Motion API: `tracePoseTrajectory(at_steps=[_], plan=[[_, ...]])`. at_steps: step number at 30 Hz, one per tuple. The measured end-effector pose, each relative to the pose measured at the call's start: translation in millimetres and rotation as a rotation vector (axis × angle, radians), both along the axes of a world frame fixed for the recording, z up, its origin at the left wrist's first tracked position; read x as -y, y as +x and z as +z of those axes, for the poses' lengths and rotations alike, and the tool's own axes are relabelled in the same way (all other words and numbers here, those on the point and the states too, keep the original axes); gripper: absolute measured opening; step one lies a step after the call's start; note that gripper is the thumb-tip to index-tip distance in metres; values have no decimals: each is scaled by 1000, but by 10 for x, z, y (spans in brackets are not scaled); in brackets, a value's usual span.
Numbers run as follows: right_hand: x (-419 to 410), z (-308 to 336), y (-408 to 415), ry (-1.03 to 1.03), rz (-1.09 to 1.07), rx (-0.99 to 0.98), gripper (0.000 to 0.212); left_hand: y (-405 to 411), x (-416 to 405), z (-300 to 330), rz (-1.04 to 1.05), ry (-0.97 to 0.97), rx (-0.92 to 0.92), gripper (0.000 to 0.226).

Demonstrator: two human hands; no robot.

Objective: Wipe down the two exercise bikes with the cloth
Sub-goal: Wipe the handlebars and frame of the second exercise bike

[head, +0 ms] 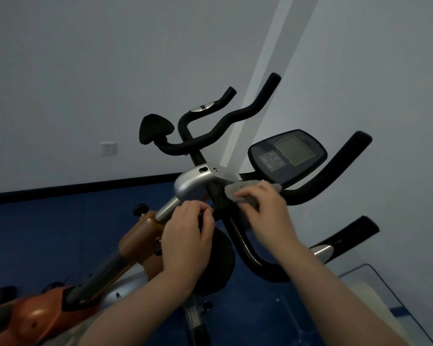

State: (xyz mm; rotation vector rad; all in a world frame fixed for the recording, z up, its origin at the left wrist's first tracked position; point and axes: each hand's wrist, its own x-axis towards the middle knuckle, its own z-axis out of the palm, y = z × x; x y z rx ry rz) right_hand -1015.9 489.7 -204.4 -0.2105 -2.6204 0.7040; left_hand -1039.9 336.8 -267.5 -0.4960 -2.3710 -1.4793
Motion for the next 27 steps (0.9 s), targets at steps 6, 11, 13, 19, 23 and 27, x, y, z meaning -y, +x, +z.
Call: tracePoseTrajectory(at_steps=[6,11,13,19,23,27], plan=[[-145,82,10,65,-334,-179,15,-4,6,11,-17,31,-24,10],[101,-39,-67,-94,-65,-7,12,-5,1,14,-17,28,-36,11],[-86,138,-57,-106,-113,-34,10,-9,2,13,-16,34,-30,11],[-146,250,-143,-189,-198,-94,24,-3,-3,14,-15,34,-21,9],[-113,77,-172,221,0,30,38,1,-1,34,-15,25,-36,10],[-264,-9,-102,506,-85,87,42,-8,2,17,-1,8,-36,12]])
